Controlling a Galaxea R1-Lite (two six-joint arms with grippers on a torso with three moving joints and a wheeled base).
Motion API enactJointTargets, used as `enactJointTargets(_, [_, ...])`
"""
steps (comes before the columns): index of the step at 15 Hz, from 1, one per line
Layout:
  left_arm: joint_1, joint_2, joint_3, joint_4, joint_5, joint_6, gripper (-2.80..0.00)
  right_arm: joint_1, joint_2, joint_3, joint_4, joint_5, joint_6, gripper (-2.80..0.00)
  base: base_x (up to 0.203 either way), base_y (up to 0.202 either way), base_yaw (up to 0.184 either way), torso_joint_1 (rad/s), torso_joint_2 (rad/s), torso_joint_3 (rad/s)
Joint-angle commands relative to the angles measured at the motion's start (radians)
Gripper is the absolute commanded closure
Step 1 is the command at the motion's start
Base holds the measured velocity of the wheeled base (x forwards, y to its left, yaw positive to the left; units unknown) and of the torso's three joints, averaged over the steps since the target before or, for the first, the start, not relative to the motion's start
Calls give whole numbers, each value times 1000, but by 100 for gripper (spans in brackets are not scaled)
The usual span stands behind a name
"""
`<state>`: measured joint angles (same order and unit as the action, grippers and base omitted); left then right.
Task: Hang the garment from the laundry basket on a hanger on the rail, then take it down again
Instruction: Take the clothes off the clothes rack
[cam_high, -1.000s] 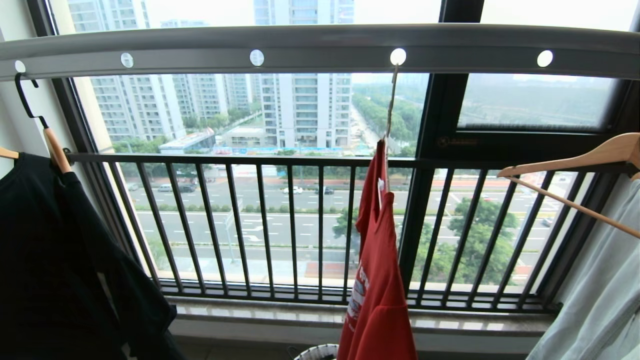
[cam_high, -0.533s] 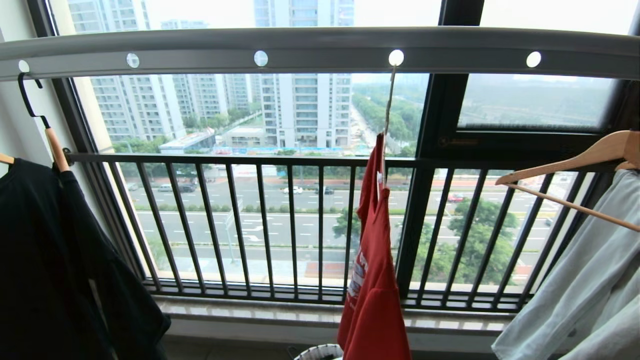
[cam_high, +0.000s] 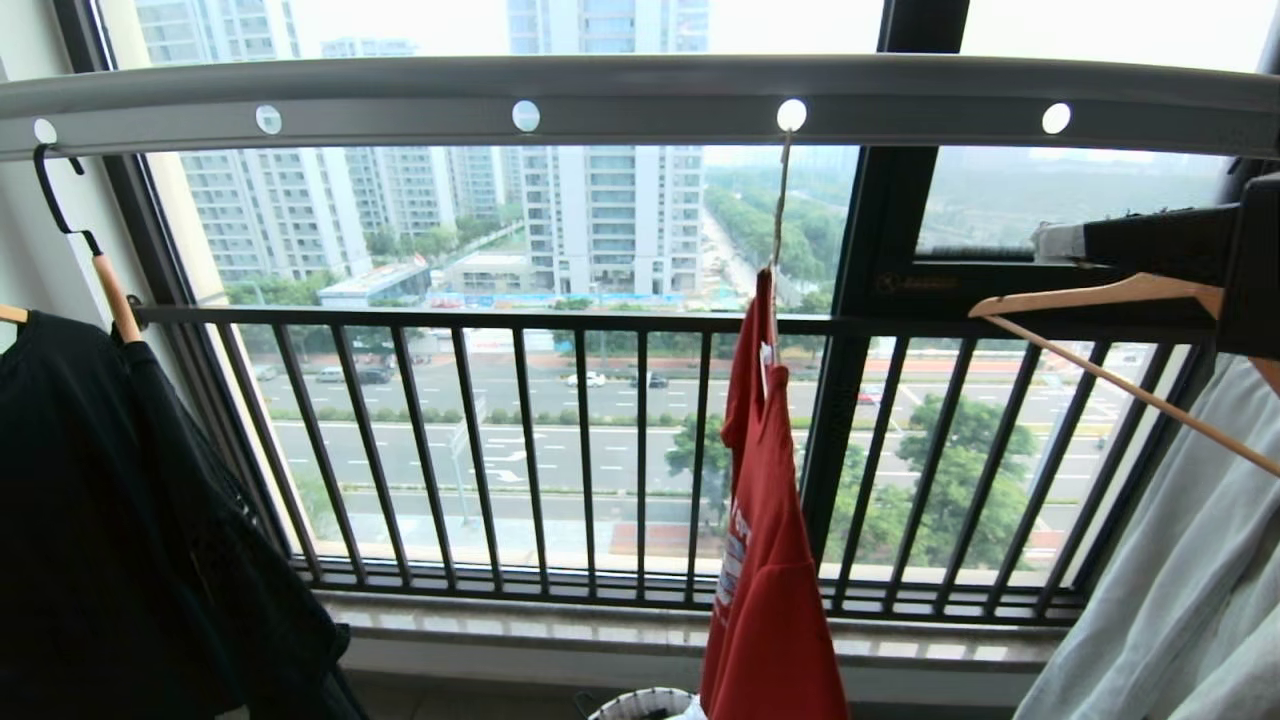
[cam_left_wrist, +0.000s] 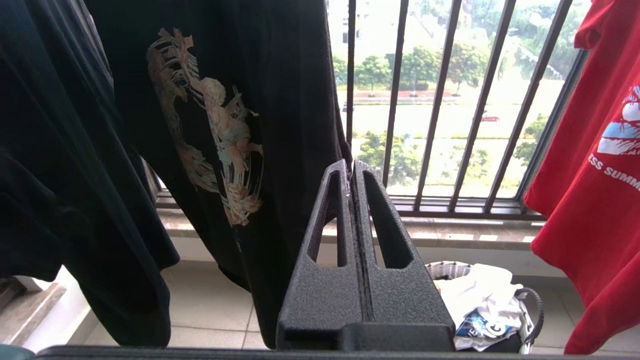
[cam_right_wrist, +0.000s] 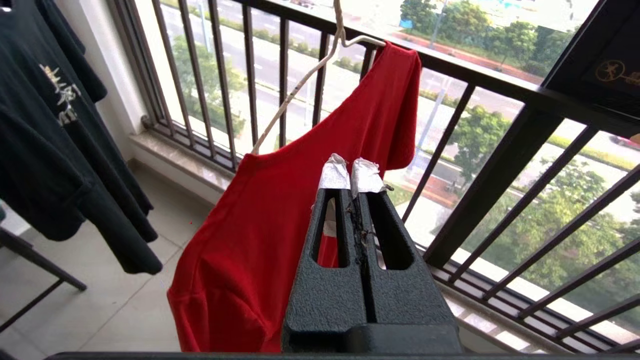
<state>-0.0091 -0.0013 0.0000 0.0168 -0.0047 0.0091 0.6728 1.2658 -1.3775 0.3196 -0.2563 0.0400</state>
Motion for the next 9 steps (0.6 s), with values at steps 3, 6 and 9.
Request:
enactJointTargets(3, [0, 1, 0, 0, 0, 0, 0, 135, 188, -120, -2, -253, 73, 0, 0, 0, 0, 0, 0, 0])
enactJointTargets(6, [0, 1, 0, 0, 0, 0, 0, 224, 236, -127, -9, -407, 79, -280, 0, 0, 0, 0, 0, 0])
enactJointTargets(9, [0, 1, 0, 0, 0, 0, 0, 268, 284, -160, -11, -455, 80, -280, 0, 0, 0, 0, 0, 0])
